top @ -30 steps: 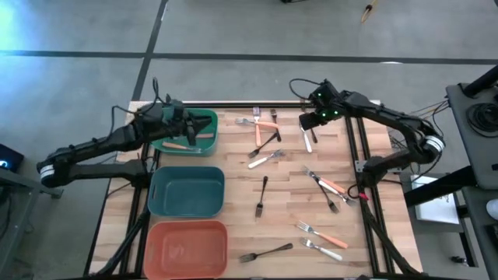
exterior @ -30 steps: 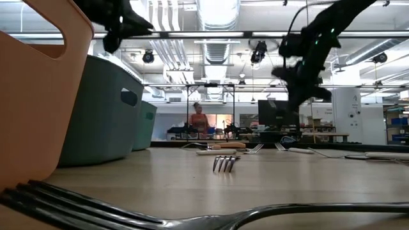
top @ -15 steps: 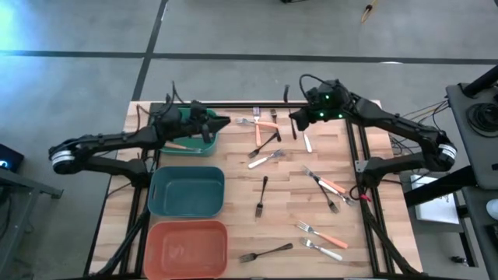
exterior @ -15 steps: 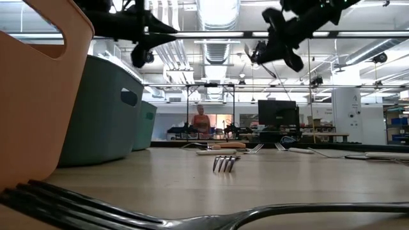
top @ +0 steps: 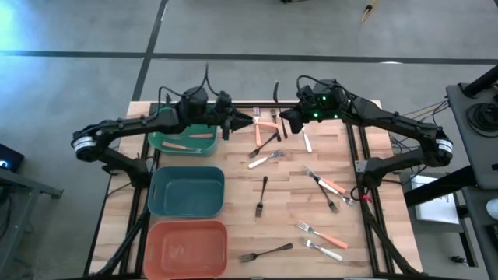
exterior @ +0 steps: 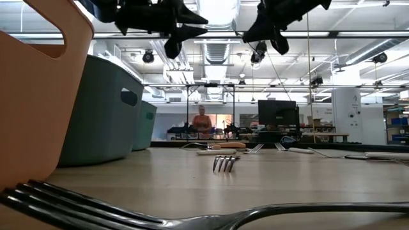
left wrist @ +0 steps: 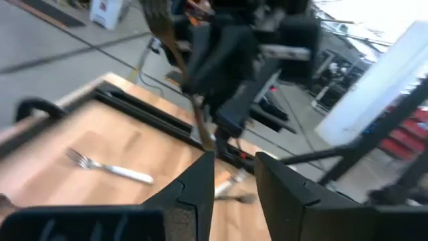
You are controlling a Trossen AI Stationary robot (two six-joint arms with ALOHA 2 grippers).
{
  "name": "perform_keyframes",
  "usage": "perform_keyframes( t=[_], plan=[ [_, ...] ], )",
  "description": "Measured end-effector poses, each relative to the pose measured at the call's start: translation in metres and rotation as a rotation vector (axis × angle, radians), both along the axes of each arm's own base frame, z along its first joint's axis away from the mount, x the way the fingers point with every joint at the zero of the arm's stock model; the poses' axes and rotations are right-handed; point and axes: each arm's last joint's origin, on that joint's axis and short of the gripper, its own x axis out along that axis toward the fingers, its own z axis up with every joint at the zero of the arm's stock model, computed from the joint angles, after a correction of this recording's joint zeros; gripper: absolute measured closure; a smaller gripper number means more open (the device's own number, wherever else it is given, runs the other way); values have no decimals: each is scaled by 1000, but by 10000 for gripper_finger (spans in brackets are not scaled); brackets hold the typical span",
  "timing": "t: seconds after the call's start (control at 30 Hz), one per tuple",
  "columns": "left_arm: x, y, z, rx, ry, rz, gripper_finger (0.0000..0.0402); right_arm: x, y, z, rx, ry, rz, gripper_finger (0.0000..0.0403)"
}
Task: Sort silverware by color (type)
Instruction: Put the black fork into the blue bin
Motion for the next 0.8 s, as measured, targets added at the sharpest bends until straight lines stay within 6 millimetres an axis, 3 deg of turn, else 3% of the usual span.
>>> perform_keyframes(
  t=[0.37, 0.8],
  plan=[
    [30, 15, 1, -19, -98, 73, 309, 7, 12, 9, -40, -44, 23, 393],
    [56, 23, 3, -71, -118, 155, 309, 9, 16, 9, -157, 6, -137, 392]
  ],
)
